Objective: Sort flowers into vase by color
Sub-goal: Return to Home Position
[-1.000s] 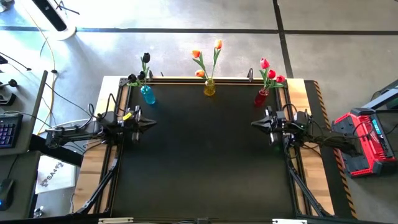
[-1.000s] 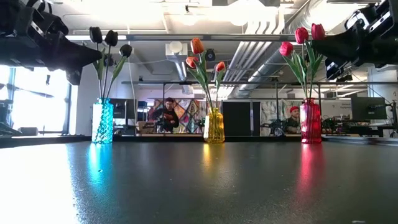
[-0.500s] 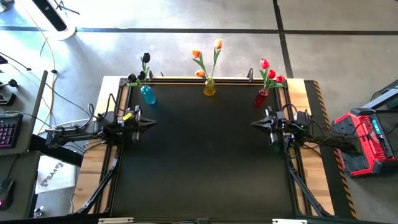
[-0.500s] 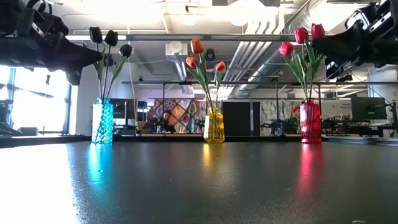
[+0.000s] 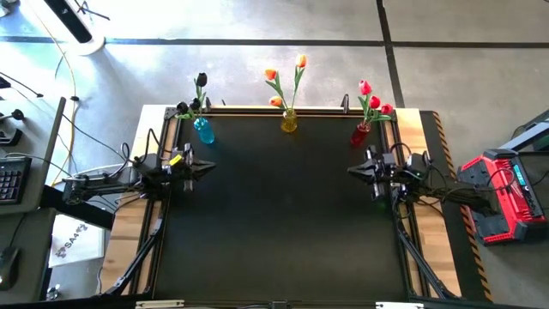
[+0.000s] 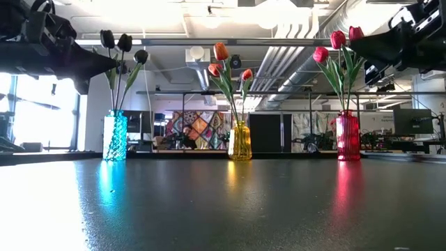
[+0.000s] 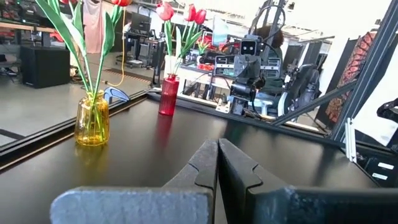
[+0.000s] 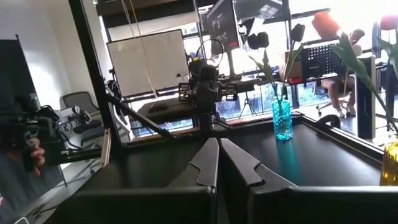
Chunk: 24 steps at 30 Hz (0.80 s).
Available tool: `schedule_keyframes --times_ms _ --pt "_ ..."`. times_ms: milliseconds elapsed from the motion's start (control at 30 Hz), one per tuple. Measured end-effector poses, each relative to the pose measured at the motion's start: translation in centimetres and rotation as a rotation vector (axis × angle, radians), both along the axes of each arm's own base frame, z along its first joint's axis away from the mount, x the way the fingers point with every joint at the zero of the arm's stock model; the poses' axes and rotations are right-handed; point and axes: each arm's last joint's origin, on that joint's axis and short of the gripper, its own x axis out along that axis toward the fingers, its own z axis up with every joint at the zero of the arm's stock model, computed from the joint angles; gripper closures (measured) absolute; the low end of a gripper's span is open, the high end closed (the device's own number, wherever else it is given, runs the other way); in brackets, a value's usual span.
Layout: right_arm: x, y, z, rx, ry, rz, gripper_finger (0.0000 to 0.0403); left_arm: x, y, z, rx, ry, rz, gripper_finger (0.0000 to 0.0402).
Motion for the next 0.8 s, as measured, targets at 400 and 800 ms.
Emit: schedule_keyframes --times_ms 400,800 --pt "0.1 0.6 0.0 0.074 0.003 0.098 0.0403 0.1 -0.3 -0.1 0.001 0.007 -0.071 0.0401" --pt "0.2 1.2 -0.5 -0.012 0.059 0.102 0.0403 0.1 -0.2 -0.1 0.048 0.020 -0.069 0.0401"
